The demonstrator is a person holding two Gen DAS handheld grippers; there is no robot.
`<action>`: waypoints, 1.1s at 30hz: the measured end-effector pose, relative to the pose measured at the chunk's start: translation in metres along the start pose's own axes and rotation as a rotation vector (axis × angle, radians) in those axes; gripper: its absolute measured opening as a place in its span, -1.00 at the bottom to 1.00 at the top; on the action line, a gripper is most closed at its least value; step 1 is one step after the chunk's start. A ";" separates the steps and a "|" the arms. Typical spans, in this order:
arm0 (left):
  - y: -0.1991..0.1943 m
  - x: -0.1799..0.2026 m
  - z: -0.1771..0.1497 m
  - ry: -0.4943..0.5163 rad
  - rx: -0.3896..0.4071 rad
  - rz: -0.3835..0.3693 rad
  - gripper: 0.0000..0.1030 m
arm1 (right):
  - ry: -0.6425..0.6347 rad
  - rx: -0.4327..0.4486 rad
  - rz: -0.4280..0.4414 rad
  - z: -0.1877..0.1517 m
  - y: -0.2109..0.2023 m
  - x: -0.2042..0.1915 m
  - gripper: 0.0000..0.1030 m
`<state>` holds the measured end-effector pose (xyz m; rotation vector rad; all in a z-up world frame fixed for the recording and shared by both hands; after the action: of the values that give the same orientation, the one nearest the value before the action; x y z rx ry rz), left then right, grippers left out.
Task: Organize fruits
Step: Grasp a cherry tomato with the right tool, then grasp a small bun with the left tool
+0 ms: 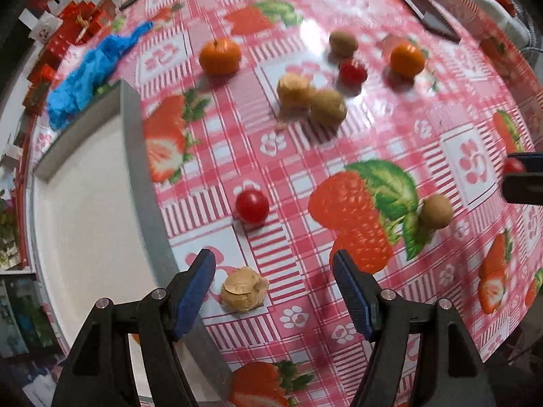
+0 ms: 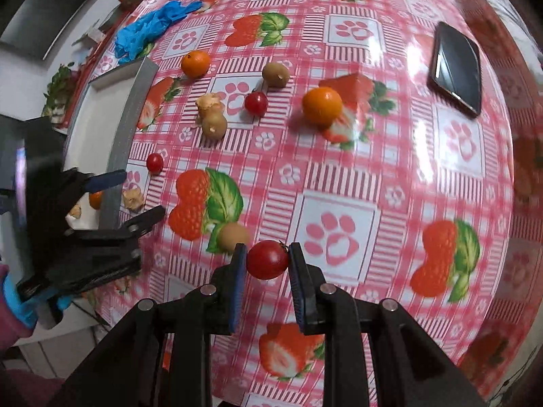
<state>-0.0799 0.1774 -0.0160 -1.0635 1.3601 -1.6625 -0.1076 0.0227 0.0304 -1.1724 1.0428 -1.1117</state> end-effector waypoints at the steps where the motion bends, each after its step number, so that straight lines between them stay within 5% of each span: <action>1: 0.003 -0.002 -0.001 -0.012 -0.012 -0.001 0.42 | 0.004 0.003 0.004 -0.003 -0.001 0.001 -0.49; 7: 0.013 -0.013 0.000 -0.117 -0.023 -0.074 0.34 | 0.049 0.016 0.029 -0.012 -0.008 0.002 -0.49; 12: 0.008 -0.015 0.006 -0.140 -0.007 -0.104 -0.50 | 0.065 0.015 0.029 -0.018 -0.013 0.001 -0.49; 21: -0.028 0.000 -0.019 -0.203 0.022 -0.210 -0.50 | 0.099 -0.011 0.014 -0.028 -0.016 -0.003 -0.49; 33: -0.079 -0.034 -0.060 -0.277 0.083 -0.164 -0.50 | 0.040 -0.021 0.009 -0.032 -0.021 -0.043 -0.49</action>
<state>-0.1241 0.2455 0.0502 -1.3299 1.0410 -1.6012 -0.1479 0.0588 0.0494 -1.1650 1.0926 -1.1232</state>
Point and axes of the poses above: each gripper's, at about its wrist camera, not at the fingertips, and y roughly the way its jaws point, x to its right, z to its top, the point moved 5 cm from there along y, roughly the way its jaws point, and after that the axes turned 13 degrees about -z, right-handed, at the moved point
